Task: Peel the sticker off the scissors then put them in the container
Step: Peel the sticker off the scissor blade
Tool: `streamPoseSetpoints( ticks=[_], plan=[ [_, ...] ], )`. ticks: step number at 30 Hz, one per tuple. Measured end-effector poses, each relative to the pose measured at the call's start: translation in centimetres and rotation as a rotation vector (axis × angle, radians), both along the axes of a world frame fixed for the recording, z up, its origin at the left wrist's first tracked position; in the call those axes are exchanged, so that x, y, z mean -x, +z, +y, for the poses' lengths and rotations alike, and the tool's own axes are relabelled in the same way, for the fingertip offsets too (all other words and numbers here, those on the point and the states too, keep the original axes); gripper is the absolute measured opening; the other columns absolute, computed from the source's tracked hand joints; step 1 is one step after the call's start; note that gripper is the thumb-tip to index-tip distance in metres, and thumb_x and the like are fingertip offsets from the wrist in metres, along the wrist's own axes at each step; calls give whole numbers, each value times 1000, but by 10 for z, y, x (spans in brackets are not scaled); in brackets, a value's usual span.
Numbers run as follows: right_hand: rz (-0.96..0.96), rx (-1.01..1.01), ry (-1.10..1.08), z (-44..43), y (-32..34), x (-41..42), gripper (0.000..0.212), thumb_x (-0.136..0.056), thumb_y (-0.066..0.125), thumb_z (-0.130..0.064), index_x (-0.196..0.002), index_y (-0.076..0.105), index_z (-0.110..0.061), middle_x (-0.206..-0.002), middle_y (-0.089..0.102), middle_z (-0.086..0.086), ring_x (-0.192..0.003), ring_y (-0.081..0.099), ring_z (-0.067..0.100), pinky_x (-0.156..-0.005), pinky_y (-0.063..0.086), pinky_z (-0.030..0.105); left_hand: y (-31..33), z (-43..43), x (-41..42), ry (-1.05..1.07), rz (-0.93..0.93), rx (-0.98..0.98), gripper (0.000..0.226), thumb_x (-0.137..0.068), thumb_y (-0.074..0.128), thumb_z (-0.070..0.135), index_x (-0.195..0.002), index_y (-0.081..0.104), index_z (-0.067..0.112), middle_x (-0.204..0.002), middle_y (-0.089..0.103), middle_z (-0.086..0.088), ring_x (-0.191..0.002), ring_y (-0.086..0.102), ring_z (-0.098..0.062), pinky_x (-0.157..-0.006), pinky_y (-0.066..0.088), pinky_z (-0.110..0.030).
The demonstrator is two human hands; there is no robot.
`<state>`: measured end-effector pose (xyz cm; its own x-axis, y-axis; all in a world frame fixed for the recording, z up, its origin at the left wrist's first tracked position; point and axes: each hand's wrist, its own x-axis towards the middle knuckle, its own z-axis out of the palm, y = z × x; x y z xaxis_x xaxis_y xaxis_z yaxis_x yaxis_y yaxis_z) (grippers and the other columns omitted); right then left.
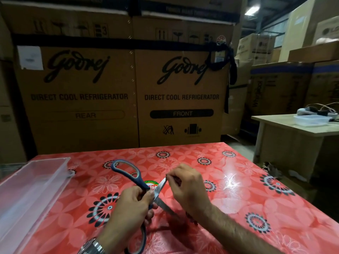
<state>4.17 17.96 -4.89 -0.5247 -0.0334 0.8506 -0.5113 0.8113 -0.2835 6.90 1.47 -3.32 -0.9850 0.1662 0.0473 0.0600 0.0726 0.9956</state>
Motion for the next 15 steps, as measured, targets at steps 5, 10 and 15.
streamPoseSetpoints(
  ticks=[5,10,15],
  plan=[
    [11,-33,101,-17,0,-9,12,-80,62,-12,-69,67,-11,-69,60,-1,-62,56,16,-54,49,40,2,-2,0,11,15,-14,20,-96,53,11,-82,57,-3,-60,59,-11,-39,46,-12,-37,35,-23],
    [3,-72,215,-24,2,-18,12,-82,62,-14,-72,70,-13,-74,62,-1,-67,60,17,-60,49,39,7,-3,-3,-1,16,-35,24,-98,47,7,-75,55,3,-58,55,-8,-40,43,-10,-36,34,-21],
    [-35,-238,212,-16,-1,-23,10,-82,69,-16,-73,71,-20,-78,65,-8,-70,63,14,-64,39,37,5,-6,2,-7,-15,-36,23,-98,48,9,-76,56,4,-54,54,-2,-39,43,-8,-37,34,-20]
  ],
)
